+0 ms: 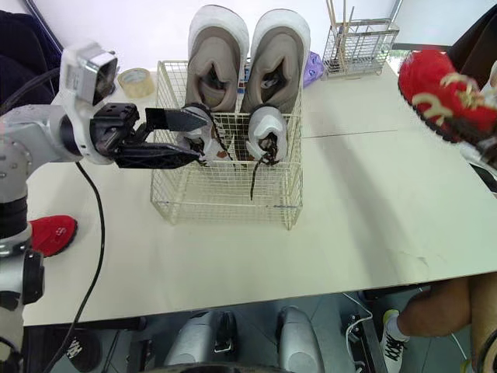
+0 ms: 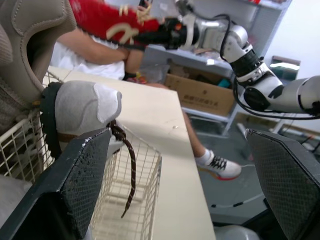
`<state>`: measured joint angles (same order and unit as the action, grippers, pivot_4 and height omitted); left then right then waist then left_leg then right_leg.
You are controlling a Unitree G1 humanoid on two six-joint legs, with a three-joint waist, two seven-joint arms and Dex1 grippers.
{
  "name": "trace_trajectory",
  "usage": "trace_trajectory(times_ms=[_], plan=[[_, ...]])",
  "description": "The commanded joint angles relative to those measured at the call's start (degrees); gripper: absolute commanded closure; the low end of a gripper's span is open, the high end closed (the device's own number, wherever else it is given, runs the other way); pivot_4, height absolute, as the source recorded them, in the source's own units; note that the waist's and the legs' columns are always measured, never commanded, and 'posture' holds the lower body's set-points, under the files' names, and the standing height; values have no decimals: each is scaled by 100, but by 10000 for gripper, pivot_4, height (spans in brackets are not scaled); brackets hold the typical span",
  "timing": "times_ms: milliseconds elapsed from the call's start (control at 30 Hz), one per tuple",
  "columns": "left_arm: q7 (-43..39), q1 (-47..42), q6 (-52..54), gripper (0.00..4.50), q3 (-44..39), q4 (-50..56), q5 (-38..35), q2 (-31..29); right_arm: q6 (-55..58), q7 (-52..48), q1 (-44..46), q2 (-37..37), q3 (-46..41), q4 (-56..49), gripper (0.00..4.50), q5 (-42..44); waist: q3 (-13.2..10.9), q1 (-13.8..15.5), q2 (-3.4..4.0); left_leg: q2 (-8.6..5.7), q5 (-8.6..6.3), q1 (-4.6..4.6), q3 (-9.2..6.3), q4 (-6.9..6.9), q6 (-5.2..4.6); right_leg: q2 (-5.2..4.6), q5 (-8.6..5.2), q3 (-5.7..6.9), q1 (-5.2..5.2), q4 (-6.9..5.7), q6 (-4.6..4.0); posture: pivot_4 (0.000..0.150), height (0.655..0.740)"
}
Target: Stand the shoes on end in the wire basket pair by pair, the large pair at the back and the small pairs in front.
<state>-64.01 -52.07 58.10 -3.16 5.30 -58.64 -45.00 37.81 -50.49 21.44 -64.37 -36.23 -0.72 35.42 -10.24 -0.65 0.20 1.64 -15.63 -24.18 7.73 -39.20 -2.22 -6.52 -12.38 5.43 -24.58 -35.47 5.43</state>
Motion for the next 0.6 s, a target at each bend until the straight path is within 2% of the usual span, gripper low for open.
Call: trace_trajectory(times_ms=[33, 233, 433, 600], plan=[[-376, -344, -185, 0, 105, -289, 273, 18, 167, -370, 855, -224, 43, -426, 33132, 850, -1, -22, -2, 0, 0, 0, 0, 0, 0, 0, 0, 0, 0, 1, 0, 1500, 7400], [-895, -851, 134, 0, 120, -888, 254, -25, 443, -908, 2121, -290, 946, -927, 33132, 1587, -3, 2, -3, 3, 0, -6, -1, -1, 0, -1, 0, 3, -4, 2, -1, 1500, 7400], [-1395, -1277, 758, 0, 86, -1479, 254, -378, 247, -1857, 3021, -209, 2148, -1209, 33132, 1514, -5, -4, -6, 1, -3, -16, 1, -5, -5, -5, 1, 2, -13, 3, -1, 1500, 7400], [-1575, -1516, 1190, 0, 84, -1516, 179, -534, -91, -2721, 3564, -23, 3015, -1195, 33132, 1177, -8, 0, -12, 1, -3, -26, 2, -6, -5, -6, 1, 3, -23, 0, -1, 1500, 7400]])
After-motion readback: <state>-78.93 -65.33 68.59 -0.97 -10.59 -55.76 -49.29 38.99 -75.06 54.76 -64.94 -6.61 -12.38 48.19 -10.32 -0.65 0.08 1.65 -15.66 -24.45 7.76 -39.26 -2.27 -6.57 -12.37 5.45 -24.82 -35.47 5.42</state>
